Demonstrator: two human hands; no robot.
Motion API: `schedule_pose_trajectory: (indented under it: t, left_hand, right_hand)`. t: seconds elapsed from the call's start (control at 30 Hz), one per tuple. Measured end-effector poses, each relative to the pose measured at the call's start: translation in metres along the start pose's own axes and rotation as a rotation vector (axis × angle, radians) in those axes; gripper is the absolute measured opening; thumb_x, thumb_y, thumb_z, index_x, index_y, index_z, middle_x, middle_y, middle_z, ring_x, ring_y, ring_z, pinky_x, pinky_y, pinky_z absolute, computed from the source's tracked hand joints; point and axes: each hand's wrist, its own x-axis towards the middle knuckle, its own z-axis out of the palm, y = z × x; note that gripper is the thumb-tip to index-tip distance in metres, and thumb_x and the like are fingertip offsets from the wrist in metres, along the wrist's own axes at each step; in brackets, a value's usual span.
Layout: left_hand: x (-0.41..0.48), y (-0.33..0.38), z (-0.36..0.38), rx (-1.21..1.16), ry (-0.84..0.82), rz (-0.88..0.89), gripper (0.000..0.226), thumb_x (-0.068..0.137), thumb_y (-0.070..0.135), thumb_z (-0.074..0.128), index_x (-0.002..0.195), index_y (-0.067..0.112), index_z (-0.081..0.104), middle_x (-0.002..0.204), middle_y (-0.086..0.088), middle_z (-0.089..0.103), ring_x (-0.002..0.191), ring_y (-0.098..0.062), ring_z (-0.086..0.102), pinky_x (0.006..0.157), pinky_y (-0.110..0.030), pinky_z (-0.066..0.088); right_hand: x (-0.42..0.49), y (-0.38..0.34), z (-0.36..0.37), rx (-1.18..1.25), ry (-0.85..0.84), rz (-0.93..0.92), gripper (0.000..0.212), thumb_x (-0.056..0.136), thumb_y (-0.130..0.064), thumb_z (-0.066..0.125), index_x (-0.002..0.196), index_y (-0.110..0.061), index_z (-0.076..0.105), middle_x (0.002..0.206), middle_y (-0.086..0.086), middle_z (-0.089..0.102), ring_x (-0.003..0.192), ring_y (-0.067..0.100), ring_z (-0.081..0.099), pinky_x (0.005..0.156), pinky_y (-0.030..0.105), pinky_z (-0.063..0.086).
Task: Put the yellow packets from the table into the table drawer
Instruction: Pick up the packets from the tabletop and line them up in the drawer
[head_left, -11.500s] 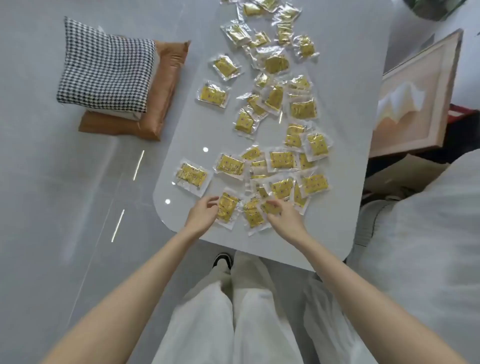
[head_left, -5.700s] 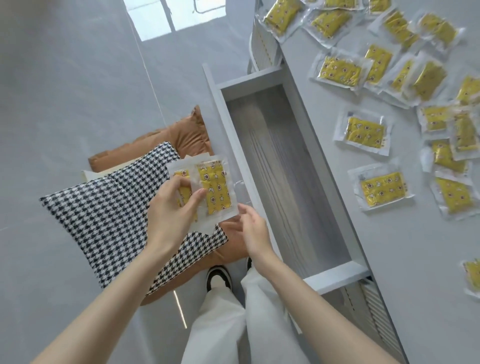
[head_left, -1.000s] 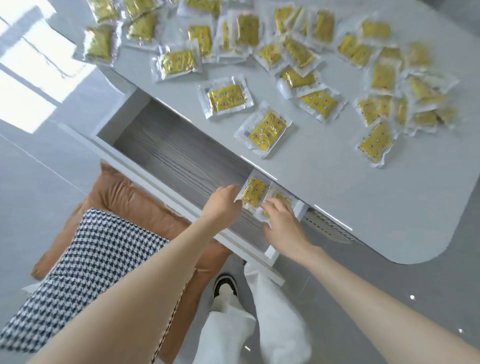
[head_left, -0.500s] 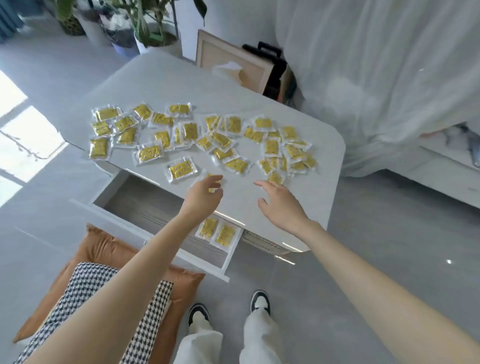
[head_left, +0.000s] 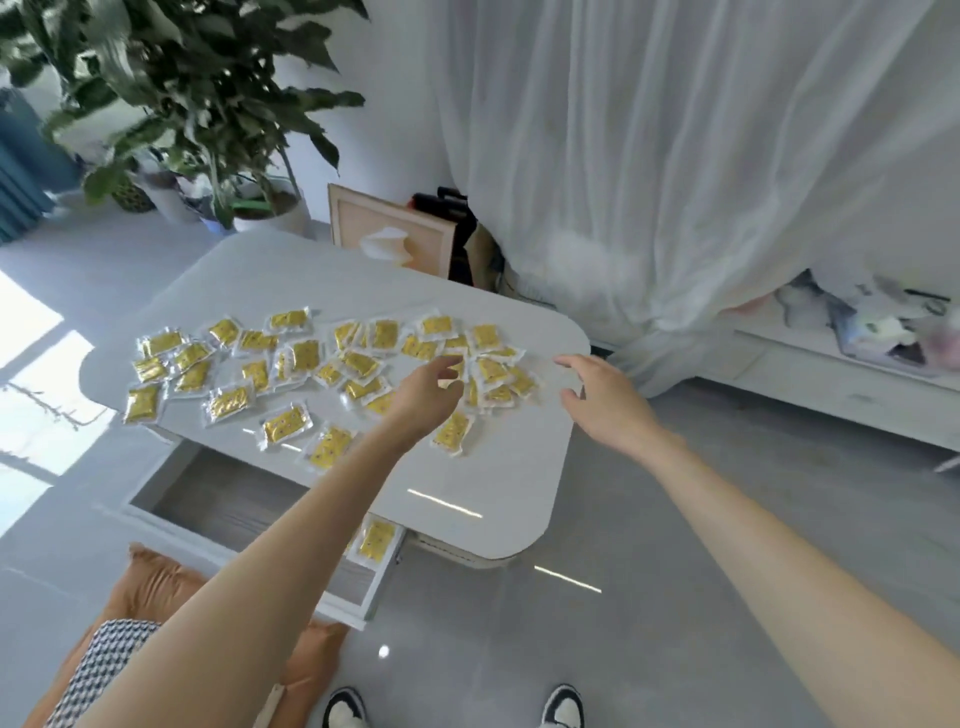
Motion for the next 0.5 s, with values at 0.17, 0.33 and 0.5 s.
schedule_pose_trajectory:
  t: [0.17,0.33,0.5]
  left_hand:
    - [0.005,0.062,0.053,-0.022,0.059,-0.003,0.046,0.095,0.02,0.047,0.14,0.024,0.044,0.132,0.0,0.055,0.099,-0.013,0.053,0.079,-0.025,0.041]
    - [0.009,0.103,0.082,-0.05,0.106,-0.023,0.045,0.095,0.02,0.047,0.14,0.024,0.045,0.133,0.001,0.055,0.099,-0.013,0.055,0.078,-0.024,0.041]
    - [0.028,0.11,0.086,-0.087,0.192,-0.087,0.045,0.094,0.018,0.048,0.138,0.024,0.047,0.131,0.0,0.056,0.104,-0.013,0.053,0.082,-0.024,0.039]
  right_hand:
    - [0.009,0.055,-0.059,0.013,-0.001,-0.056,0.047,0.093,-0.015,0.046,0.14,-0.019,0.044,0.145,0.001,0.045,0.13,0.024,0.045,0.105,0.044,0.039]
    - [0.025,0.09,-0.103,0.005,-0.046,-0.106,0.048,0.094,-0.016,0.045,0.142,-0.019,0.042,0.147,0.0,0.044,0.13,0.02,0.046,0.106,0.04,0.039]
    - [0.069,0.107,-0.125,0.061,-0.089,-0.156,0.048,0.094,-0.016,0.046,0.141,-0.019,0.043,0.145,0.0,0.045,0.129,0.018,0.046,0.104,0.035,0.04]
